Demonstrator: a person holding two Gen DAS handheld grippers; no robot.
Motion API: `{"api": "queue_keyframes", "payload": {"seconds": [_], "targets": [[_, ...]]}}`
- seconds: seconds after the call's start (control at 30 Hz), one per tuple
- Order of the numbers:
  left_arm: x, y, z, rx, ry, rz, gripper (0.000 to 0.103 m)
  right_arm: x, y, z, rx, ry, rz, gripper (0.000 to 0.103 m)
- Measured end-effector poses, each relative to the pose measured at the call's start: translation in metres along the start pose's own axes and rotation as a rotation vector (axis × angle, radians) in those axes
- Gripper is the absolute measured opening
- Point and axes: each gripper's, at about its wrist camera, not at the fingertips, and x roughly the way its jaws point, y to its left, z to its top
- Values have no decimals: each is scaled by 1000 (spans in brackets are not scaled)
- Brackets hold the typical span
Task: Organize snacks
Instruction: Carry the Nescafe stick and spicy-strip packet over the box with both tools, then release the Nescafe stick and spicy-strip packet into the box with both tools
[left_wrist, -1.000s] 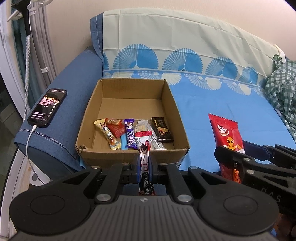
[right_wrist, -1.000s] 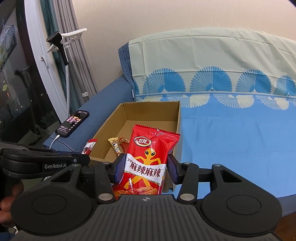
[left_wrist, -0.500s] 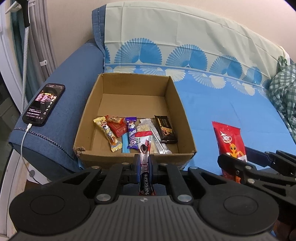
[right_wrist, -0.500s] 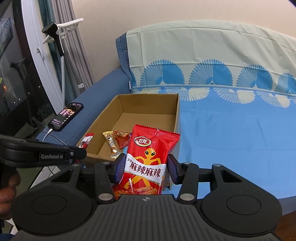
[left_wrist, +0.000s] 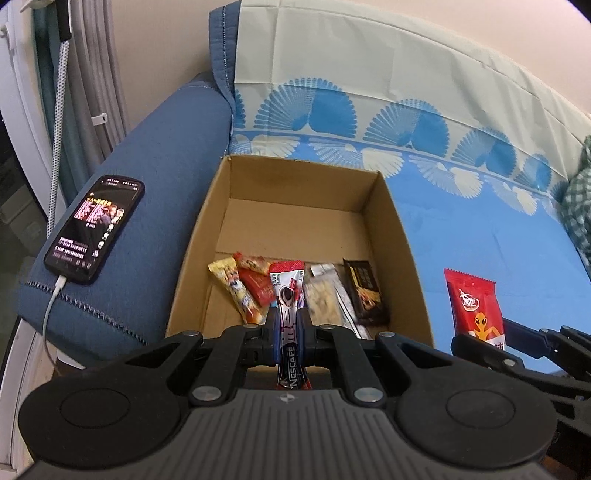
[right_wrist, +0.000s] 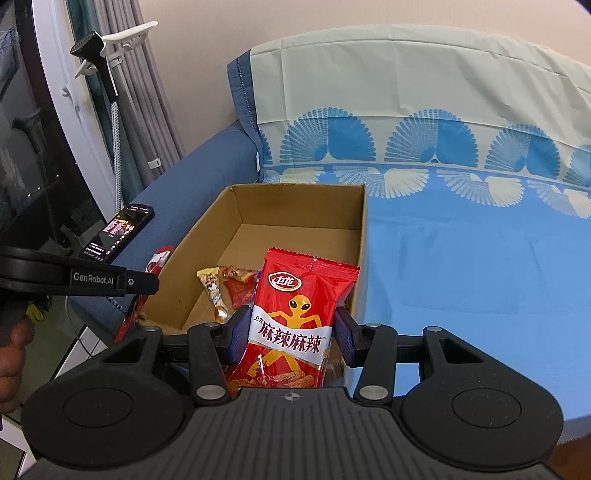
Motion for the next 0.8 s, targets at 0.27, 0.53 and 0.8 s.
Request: {"api": "queue_keyframes", "payload": {"seconds": [0.27, 0.53, 0.8], "targets": [[44, 9, 33, -12, 31, 21, 9, 51, 1, 30, -15, 16, 20, 50], [97, 17, 54, -5, 82, 35, 9, 108, -4, 48, 3, 54, 36, 51], [147, 21, 63, 9, 130, 46, 9, 159, -8, 55, 2, 94, 37, 51]]}}
